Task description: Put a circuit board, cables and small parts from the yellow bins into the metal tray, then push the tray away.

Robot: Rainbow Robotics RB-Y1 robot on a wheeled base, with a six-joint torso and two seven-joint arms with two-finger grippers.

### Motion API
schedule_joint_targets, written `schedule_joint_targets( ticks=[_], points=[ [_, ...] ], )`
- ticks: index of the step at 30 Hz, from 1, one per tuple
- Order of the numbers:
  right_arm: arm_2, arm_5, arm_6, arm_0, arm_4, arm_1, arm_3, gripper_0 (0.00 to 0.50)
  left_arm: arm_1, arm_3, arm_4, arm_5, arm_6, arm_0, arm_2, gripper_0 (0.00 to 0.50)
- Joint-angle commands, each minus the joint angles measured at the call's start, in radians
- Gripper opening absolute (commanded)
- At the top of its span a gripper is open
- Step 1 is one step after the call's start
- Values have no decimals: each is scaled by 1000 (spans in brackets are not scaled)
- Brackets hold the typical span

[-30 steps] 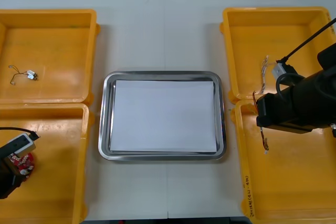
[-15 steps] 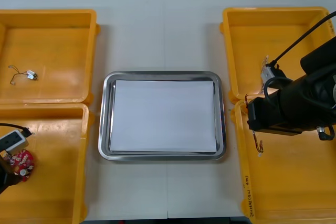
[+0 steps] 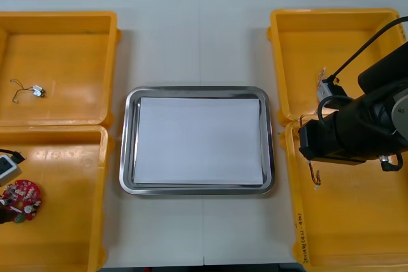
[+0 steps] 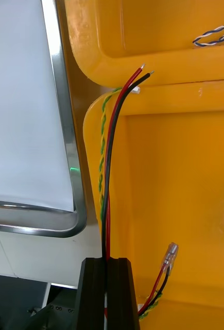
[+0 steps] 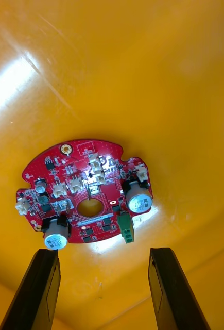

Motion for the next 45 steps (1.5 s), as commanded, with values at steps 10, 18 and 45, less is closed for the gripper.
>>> schedule_joint_targets(
  ticks=[10, 18, 45],
  points=[
    [32, 5, -33, -28, 45, 5, -4, 0, -12, -23, -44, -18, 148, 51, -69, 500],
    [32, 5, -33, -28, 41, 5, -4, 0, -12, 14, -68, -49, 160, 51, -101, 500],
    [32, 5, -39, -28, 36, 5, -4, 0, -12, 89, -97, -95, 154, 49, -139, 488]
  ],
)
